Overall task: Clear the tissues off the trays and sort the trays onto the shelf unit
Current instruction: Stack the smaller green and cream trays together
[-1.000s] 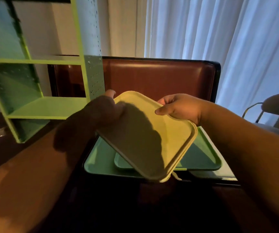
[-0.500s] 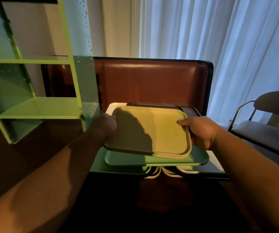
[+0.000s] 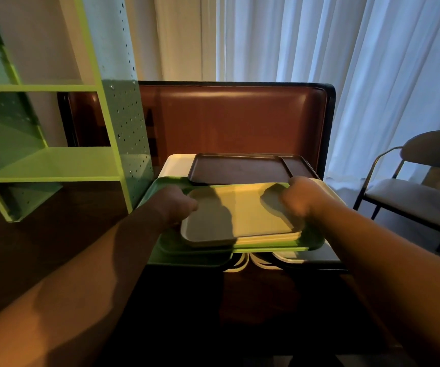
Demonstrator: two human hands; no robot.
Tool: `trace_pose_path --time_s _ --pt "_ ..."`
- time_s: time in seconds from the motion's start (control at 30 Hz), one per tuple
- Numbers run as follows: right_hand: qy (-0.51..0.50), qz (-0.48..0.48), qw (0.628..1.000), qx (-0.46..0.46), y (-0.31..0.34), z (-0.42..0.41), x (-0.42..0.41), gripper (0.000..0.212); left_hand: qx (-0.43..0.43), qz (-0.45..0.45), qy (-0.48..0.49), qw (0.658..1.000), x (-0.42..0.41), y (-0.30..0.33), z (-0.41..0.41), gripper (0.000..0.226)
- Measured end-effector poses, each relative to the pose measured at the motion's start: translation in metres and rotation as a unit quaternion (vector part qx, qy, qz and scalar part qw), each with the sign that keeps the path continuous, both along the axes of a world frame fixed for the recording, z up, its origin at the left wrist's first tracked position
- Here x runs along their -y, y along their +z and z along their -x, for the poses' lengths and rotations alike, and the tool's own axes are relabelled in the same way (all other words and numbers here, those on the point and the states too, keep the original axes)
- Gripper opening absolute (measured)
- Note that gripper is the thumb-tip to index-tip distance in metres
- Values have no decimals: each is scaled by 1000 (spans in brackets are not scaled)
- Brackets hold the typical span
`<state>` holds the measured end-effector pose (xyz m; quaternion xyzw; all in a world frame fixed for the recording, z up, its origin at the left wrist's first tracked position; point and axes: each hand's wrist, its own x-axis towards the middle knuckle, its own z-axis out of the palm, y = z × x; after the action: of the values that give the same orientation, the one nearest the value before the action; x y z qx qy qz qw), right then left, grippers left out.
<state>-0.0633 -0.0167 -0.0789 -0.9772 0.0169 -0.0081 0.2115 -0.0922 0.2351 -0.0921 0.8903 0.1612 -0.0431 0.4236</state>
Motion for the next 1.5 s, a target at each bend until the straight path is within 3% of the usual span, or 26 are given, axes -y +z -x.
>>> trace_pose_path --time_s 0.1,0.17,0.27,0.4,0.53,0.67,0.77,1.03,1.4,1.5 --pt "-30 66 997 21 -7 -3 7 45 20 -124 28 992 -8 -8 1 36" --pt "-65 93 993 -24 -10 -4 14 47 5 -155 42 987 -12 -9 4 38" --pt "-44 -9 993 -106 -10 -2 18 29 -14 -60 32 998 -13 -8 7 17" --pt "-17 -58 995 -85 -5 -3 20 20 18 -51 24 998 -10 2 11 12" --pt "-50 -161 986 3 25 -24 28 41 41 -9 19 999 -17 35 4 18" --pt "-60 -214 975 20 49 -61 29 37 89 10 29 996 -13 69 -40 18" --pt "-81 -222 972 2 53 -105 25 37 73 -11 30 997 0 80 -88 39" --pt "-85 -101 991 -3 18 -197 13 27 66 -71 45 994 7 49 -192 45" --pt "-91 48 995 -9 -19 -201 16 36 67 -78 35 994 6 2 -206 45" --pt "-75 42 996 -20 -20 -201 15 39 73 -91 46 992 4 0 -205 47"
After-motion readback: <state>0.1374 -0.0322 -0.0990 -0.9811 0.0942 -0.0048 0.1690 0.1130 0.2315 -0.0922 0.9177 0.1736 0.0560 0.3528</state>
